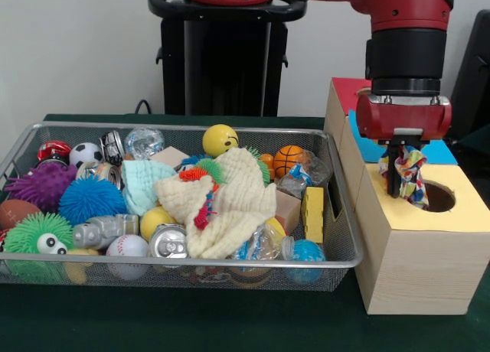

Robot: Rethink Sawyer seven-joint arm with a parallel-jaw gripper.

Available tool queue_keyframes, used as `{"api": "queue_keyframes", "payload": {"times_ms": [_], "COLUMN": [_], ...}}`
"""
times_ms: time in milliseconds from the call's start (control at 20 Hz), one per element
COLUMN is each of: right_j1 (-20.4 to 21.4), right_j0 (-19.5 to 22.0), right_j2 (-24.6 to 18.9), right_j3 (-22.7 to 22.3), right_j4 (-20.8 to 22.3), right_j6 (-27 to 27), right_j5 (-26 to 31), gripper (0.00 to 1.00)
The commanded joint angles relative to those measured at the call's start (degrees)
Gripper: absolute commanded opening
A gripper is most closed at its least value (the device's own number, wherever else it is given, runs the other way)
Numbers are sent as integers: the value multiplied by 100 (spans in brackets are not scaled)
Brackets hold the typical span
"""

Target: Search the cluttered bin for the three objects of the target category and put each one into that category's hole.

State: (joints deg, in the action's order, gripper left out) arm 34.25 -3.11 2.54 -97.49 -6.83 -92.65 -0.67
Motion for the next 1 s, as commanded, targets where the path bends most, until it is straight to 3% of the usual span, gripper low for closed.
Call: {"api": "queue_keyframes", "payload": {"times_ms": [50, 1000], "right_j1": [-141, -112], "right_j0": [125, -389], "right_j2": [-318, -41], "right_j3": [-69, -214], "right_j4": [-414, -1098], "right_j6": [-1368, -1484], "right_j5": [284, 505], "gripper": [0, 0]}}
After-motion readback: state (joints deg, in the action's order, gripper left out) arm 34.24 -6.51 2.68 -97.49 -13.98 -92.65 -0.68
